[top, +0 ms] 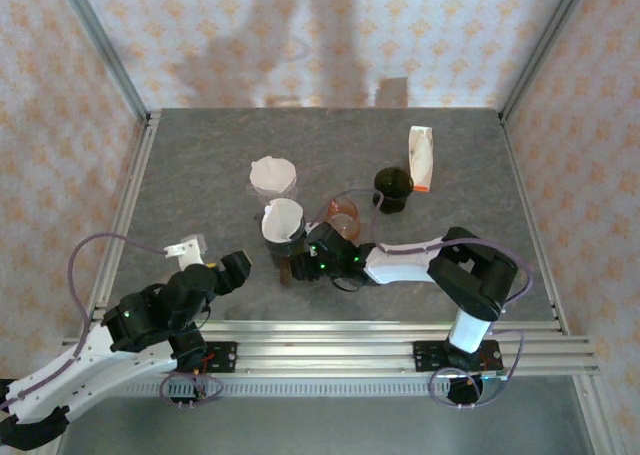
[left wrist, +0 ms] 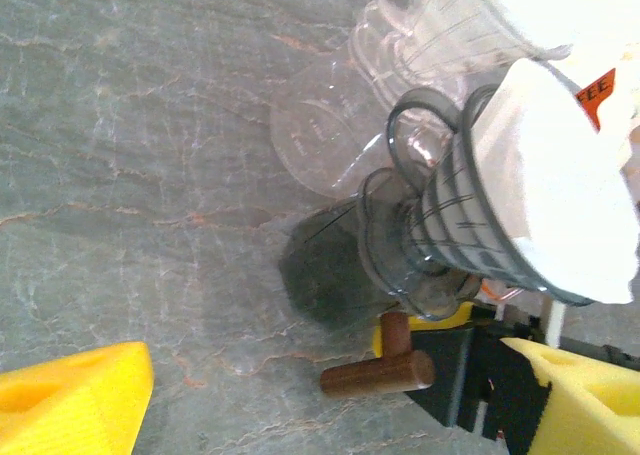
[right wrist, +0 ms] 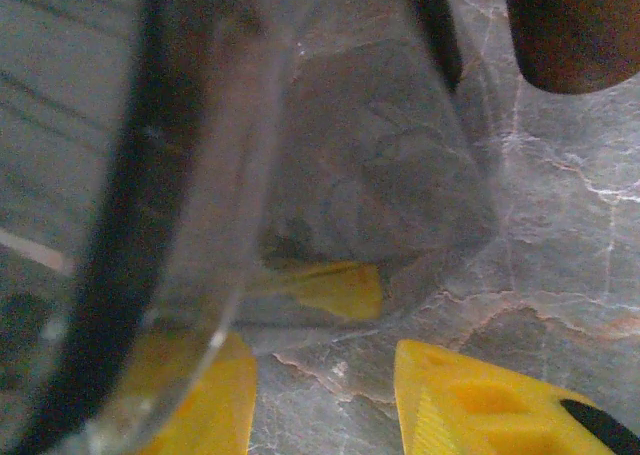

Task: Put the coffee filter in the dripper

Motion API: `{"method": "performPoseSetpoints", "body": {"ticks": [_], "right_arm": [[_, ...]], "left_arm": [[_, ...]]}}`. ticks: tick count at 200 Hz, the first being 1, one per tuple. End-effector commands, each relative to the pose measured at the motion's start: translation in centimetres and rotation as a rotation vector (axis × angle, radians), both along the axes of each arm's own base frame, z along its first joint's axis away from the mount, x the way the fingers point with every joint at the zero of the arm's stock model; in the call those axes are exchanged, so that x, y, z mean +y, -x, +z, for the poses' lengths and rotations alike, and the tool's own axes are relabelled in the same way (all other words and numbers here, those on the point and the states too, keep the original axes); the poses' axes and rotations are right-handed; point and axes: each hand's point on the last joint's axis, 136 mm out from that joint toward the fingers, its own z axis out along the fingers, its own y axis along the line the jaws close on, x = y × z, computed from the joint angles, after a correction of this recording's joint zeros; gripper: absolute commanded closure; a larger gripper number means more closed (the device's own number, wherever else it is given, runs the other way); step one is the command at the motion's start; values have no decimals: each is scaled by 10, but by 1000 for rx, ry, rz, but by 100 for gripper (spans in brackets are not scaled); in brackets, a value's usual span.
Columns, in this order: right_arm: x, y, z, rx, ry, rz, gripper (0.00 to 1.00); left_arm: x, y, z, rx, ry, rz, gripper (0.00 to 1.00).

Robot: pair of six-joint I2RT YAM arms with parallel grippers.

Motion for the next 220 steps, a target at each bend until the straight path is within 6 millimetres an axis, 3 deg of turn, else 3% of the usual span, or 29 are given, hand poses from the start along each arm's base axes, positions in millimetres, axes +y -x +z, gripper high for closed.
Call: {"method": "performPoseSetpoints", "body": {"ticks": [1,70,104,127,169,220], "right_arm": [[-9,0,9,-27,10,-40,50],[-66,20,37,-65,39,-122,38],[-112,16,64,-124,170,-227,32],[-139,-2,89,-154,157,-336,28],[-171,-51,111,-139,101,-484,25],[-161,-101,99,-95,124,-497,24]], "left_arm": [[11,-5,25,-53,-36,40,11],[9,-11,20,-61,-95,39,8],[5,-13,8,-50,-84,37,5],[1,-14,3,-37,-86,27,2],[-3,-15,-1,-21,-96,15,0],[-3,-14,-5,-18,-88,15,0]]}}
